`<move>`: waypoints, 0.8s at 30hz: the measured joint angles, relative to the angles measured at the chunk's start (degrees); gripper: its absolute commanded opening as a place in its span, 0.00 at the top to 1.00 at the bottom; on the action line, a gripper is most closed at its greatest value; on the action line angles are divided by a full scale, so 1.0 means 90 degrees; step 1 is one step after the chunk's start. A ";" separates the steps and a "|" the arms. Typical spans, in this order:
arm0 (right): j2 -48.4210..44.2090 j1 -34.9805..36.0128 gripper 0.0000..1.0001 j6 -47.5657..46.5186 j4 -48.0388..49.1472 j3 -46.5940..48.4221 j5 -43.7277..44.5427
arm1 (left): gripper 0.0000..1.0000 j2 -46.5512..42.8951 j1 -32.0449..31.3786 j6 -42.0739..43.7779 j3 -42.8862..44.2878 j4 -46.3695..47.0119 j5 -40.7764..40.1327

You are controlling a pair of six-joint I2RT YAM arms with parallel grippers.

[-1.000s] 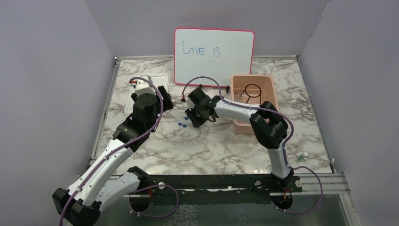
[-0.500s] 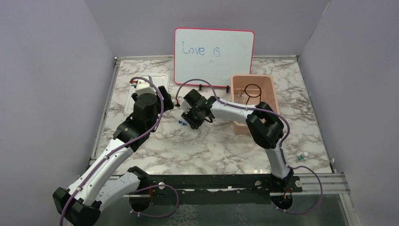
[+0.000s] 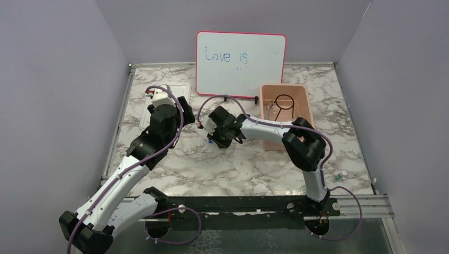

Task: Organize the chemistry lab equipment

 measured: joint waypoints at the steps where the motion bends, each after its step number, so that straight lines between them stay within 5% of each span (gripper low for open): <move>1: -0.0136 0.0007 0.89 -0.0002 0.0066 -0.0206 -0.0012 | 0.20 0.0000 0.0017 -0.0044 0.0034 -0.0046 0.0000; 8: -0.1770 0.0034 0.89 0.0432 0.1341 -0.1931 -0.0039 | 0.14 0.0027 0.0032 -0.0471 0.0257 -0.0325 0.0189; 10: -0.2307 0.0034 0.89 0.0648 0.1902 -0.2382 -0.0019 | 0.02 0.0063 0.0049 -0.0627 0.0284 -0.0355 0.0425; 15: -0.3422 0.0034 0.89 0.1146 0.3407 -0.3429 0.0066 | 0.01 0.0170 0.0066 -0.0750 0.0284 -0.0272 0.1579; 24: -0.4333 0.0034 0.89 0.1433 0.4889 -0.4214 0.0112 | 0.24 0.0850 0.0066 -0.0736 0.0682 -0.0015 0.3587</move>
